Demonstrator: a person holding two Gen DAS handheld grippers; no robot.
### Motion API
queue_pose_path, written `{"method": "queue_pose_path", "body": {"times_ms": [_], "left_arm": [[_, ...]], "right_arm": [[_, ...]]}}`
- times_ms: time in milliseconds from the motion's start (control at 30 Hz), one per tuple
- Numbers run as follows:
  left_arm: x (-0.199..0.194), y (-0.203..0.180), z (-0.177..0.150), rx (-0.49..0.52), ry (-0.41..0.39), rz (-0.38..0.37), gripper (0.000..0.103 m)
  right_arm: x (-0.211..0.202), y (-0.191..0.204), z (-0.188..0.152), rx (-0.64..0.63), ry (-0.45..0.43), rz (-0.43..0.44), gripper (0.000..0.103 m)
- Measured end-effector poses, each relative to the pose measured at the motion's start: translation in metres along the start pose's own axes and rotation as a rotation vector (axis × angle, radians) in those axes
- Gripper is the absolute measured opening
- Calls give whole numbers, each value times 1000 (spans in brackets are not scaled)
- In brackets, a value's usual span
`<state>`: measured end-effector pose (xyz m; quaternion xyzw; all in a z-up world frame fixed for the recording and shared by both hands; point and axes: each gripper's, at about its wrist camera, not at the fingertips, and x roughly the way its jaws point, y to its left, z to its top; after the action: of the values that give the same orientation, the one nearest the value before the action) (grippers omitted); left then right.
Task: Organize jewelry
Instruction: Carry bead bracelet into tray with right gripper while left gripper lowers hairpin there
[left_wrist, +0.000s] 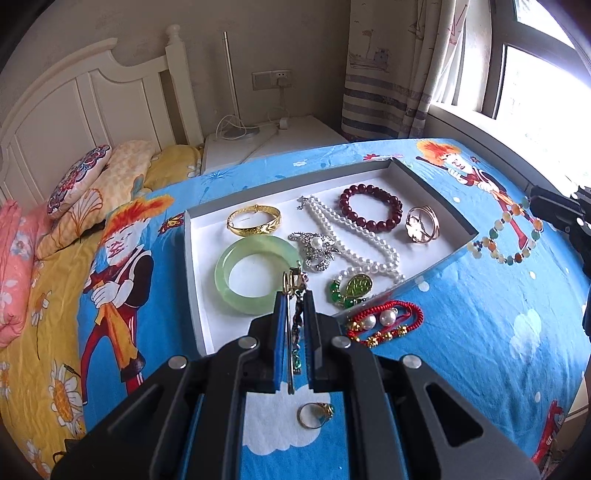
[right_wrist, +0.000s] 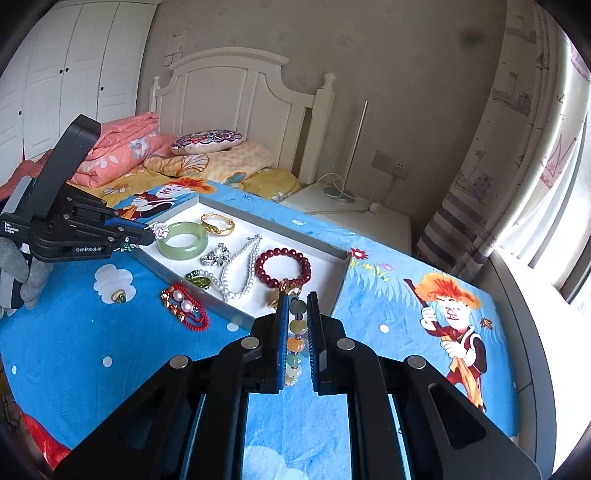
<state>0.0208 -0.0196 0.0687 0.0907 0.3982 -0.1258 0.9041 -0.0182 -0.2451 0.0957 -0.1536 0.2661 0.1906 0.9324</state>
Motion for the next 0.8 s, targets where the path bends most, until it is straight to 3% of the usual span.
{"method": "queue_pose_path", "body": {"times_ms": [400,800], "left_arm": [[30,-4,32,17,9,19,9],[69,-7,58,-17,26,33,9]], "right_arm": [[39,8,42,-5,-18,10,10],[110,-4,59,78,49,33,10]]}}
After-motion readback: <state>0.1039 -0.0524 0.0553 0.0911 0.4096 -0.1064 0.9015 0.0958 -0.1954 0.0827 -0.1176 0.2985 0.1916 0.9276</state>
